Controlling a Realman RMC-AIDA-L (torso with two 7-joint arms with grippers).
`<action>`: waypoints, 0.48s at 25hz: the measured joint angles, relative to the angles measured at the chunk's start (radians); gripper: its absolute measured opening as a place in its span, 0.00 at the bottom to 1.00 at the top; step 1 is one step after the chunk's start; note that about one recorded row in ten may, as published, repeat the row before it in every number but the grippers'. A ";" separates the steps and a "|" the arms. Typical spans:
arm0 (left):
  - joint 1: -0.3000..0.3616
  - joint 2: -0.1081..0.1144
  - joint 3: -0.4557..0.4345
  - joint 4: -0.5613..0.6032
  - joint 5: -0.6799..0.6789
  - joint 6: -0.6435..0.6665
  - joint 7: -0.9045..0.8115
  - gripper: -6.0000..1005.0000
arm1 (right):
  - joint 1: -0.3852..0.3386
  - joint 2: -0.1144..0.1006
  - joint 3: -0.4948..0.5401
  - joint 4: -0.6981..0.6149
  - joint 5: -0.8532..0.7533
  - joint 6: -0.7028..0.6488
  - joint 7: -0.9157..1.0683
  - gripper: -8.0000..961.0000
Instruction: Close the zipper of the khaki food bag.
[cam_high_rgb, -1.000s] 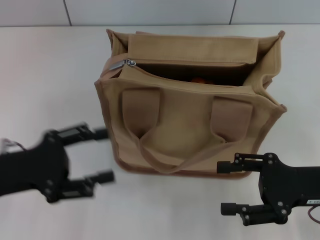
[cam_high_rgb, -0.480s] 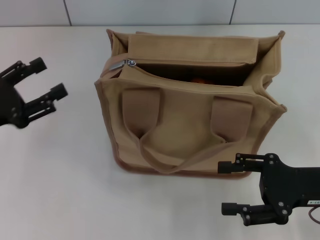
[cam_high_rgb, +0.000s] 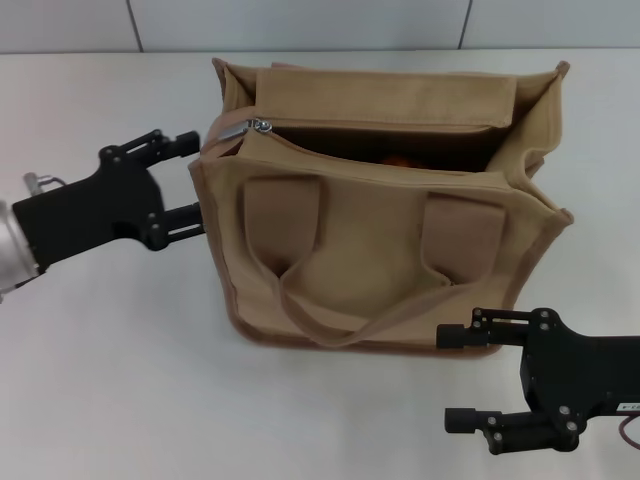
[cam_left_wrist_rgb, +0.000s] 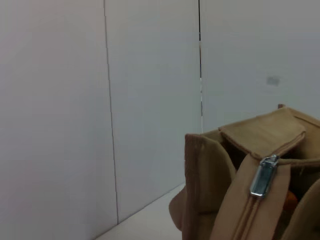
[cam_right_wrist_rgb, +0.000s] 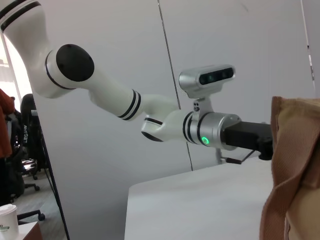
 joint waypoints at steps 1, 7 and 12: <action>-0.002 -0.004 -0.002 0.002 -0.001 -0.004 0.007 0.73 | 0.000 0.000 0.000 0.000 0.000 0.000 0.000 0.78; -0.004 -0.010 -0.015 0.004 -0.019 0.003 0.035 0.72 | 0.000 0.000 0.001 0.000 0.000 -0.001 0.000 0.78; 0.005 -0.010 -0.018 0.002 -0.057 0.036 0.043 0.50 | -0.001 -0.001 0.002 0.000 0.000 -0.003 -0.001 0.78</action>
